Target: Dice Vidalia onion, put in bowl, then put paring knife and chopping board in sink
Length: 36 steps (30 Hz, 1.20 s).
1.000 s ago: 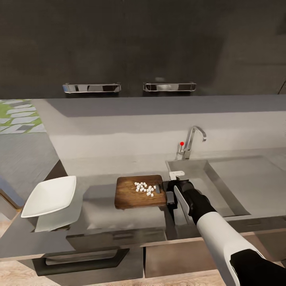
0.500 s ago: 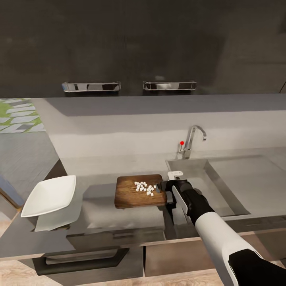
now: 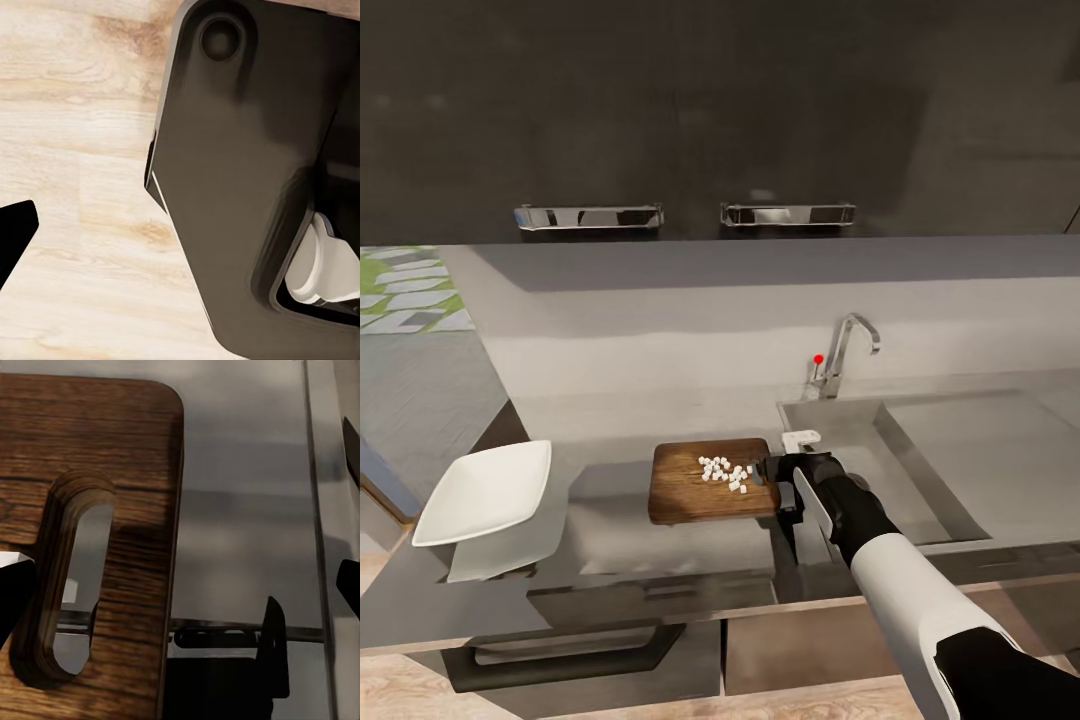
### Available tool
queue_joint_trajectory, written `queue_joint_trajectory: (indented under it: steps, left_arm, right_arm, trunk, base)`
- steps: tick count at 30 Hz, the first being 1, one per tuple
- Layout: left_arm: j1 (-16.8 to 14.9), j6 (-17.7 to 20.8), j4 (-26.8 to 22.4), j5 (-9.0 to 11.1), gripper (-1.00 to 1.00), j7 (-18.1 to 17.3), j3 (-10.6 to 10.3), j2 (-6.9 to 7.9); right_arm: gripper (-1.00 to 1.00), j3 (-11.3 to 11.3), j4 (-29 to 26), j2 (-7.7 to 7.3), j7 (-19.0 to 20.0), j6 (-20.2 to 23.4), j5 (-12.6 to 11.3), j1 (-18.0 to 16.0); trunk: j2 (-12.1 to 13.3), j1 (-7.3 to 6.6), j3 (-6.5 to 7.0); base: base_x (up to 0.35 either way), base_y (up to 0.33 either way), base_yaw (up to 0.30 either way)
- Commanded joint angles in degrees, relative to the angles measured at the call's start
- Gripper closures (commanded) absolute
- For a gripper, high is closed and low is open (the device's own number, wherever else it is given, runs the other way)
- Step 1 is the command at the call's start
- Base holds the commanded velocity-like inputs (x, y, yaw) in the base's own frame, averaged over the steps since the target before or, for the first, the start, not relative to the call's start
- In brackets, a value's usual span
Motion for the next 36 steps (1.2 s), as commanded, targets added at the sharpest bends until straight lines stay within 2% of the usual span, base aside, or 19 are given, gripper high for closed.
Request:
queue_joint_trajectory:
  steps: [1,36]
  left_arm:
    - [-0.08,-0.27,0.19,0.02,-1.0,0.11,-0.34,-0.06]
    - [-0.09,-0.19,0.2,0.02,-1.0,0.11,-0.34,-0.06]
  right_arm:
    - [-1.0,0.18,-0.06,-0.04,-0.36,0.23,-0.57,-0.05]
    - [-1.0,0.18,-0.06,0.05,-0.38,0.23,-0.58,-0.05]
  trunk:
    - [-0.12,0.03,-0.11]
    - [-0.12,0.03,-0.44]
  base:
    - [0.023,0.0,0.0]
    - [0.01,0.002,0.0]
